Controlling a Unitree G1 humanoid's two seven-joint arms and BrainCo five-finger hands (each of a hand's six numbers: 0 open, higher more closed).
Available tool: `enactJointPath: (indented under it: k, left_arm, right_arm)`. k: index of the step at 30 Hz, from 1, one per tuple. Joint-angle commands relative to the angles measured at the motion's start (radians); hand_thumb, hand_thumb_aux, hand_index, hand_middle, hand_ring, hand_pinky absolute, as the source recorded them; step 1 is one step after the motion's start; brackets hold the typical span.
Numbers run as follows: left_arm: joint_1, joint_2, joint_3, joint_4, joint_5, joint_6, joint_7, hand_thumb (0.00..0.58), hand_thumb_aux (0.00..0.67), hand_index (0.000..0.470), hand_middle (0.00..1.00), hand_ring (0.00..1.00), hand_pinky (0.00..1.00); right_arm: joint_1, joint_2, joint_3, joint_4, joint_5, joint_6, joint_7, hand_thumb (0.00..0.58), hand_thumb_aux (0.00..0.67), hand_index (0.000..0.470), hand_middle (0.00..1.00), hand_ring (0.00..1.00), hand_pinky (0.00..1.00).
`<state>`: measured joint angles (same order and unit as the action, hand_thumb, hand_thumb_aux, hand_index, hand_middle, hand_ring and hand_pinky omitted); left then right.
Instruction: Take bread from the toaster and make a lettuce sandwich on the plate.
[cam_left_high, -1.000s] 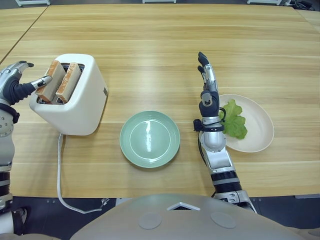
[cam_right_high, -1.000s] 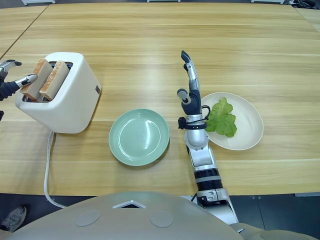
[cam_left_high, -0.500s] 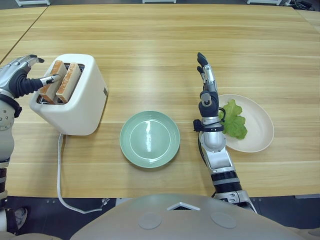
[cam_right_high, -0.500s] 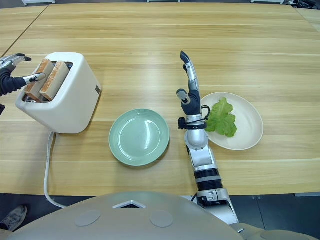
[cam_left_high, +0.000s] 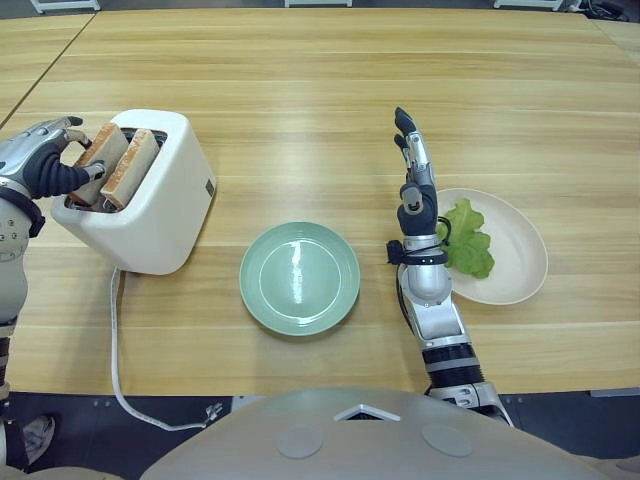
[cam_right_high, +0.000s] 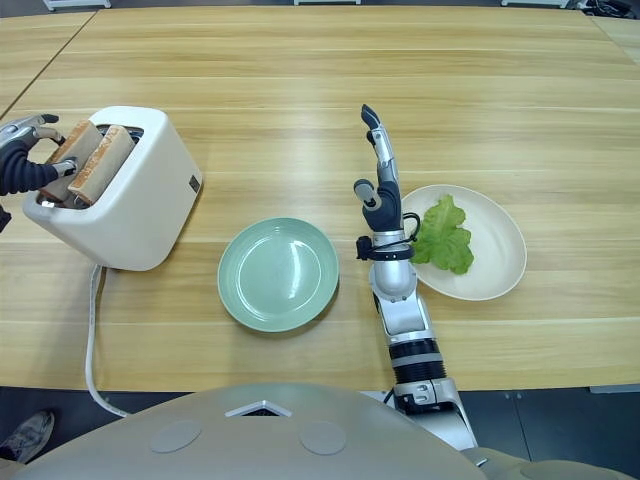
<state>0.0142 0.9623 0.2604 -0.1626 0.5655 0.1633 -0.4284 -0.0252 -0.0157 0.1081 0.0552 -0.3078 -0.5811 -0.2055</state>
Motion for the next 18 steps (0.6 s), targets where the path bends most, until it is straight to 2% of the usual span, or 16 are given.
enactJointPath:
  k: [1, 4, 10, 15, 18]
  left_arm:
    - [-0.015, -0.002, -0.044, 0.013, 0.010, -0.004, -0.005, 0.580, 0.670, 0.470, 0.00, 0.00, 0.00]
    - [-0.057, 0.011, -0.033, 0.002, 0.011, -0.004, 0.016, 0.580, 0.670, 0.470, 0.00, 0.00, 0.00]
    - [-0.195, 0.112, -0.013, -0.003, 0.005, -0.014, -0.018, 0.580, 0.670, 0.470, 0.00, 0.00, 0.00]
    - [-0.367, 0.164, 0.005, -0.002, -0.170, -0.011, -0.156, 0.580, 0.670, 0.470, 0.00, 0.00, 0.00]
    - [-0.444, 0.142, 0.019, -0.014, -0.286, 0.011, -0.207, 0.580, 0.670, 0.470, 0.00, 0.00, 0.00]
  right_arm:
    - [0.005, -0.001, -0.005, -0.005, -0.001, 0.010, -0.001, 0.000, 0.000, 0.000, 0.00, 0.00, 0.00]
    - [0.003, -0.001, -0.006, -0.005, -0.001, 0.010, -0.002, 0.000, 0.000, 0.000, 0.00, 0.00, 0.00]
    - [-0.005, 0.000, -0.007, 0.003, -0.006, 0.010, -0.008, 0.000, 0.000, 0.000, 0.00, 0.00, 0.00]
    - [-0.015, -0.002, -0.012, 0.009, -0.007, 0.005, -0.015, 0.000, 0.000, 0.000, 0.00, 0.00, 0.00]
    - [-0.022, -0.009, -0.026, 0.012, -0.009, 0.003, -0.024, 0.000, 0.000, 0.000, 0.00, 0.00, 0.00]
